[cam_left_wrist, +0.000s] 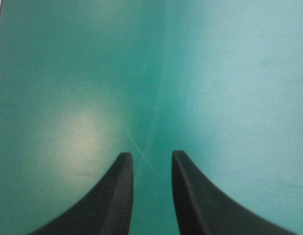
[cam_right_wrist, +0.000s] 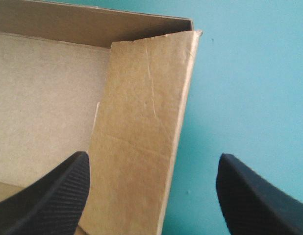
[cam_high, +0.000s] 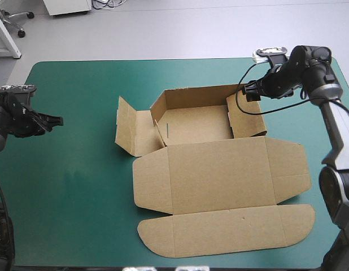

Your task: Fold the box

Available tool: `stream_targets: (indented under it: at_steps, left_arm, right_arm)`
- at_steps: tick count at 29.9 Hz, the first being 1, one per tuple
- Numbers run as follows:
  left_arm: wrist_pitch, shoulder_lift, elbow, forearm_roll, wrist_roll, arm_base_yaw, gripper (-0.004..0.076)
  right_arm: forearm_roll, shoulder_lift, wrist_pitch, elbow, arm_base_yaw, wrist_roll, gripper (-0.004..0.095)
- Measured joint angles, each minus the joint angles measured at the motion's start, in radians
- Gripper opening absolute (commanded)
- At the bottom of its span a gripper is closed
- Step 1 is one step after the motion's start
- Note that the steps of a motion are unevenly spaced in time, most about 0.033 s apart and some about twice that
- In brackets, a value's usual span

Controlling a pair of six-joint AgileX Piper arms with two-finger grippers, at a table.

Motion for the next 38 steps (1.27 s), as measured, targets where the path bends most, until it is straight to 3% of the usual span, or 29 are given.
stream_targets:
  at_steps: [4, 10, 14, 21, 30, 34, 38]
  left_arm:
    - [0.002, 0.000, 0.000, -0.008, 0.000, 0.000, 0.0197]
    - [0.002, 0.000, 0.000, -0.049, 0.016, 0.000, 0.0197]
    - [0.002, 0.000, 0.000, -0.055, 0.018, 0.000, 0.0197]
    - [-0.019, 0.000, 0.000, -0.091, 0.031, 0.000, 0.0197]
    - [-0.024, 0.000, 0.000, -0.101, 0.039, 0.000, 0.0197]
    - [-0.026, 0.000, 0.000, -0.101, 0.041, 0.000, 0.0197]
    - [-0.035, 0.000, 0.000, -0.100, 0.041, 0.000, 0.0197]
  right_arm:
    - [-0.089, -0.124, 0.041, 0.016, 0.018, 0.003, 0.0612]
    - [-0.231, -0.255, 0.048, 0.118, 0.139, 0.082, 0.0612]
    - [-0.236, -0.268, 0.024, 0.191, 0.160, 0.119, 0.0649]
    - [-0.230, -0.197, -0.113, 0.213, 0.161, 0.089, 0.0734]
    - [-0.294, -0.005, -0.162, 0.213, 0.161, 0.101, 0.0746]
    - [-0.346, 0.067, -0.171, 0.213, 0.161, 0.126, 0.0709]
    - [-0.355, 0.112, -0.177, 0.213, 0.161, 0.151, 0.0579]
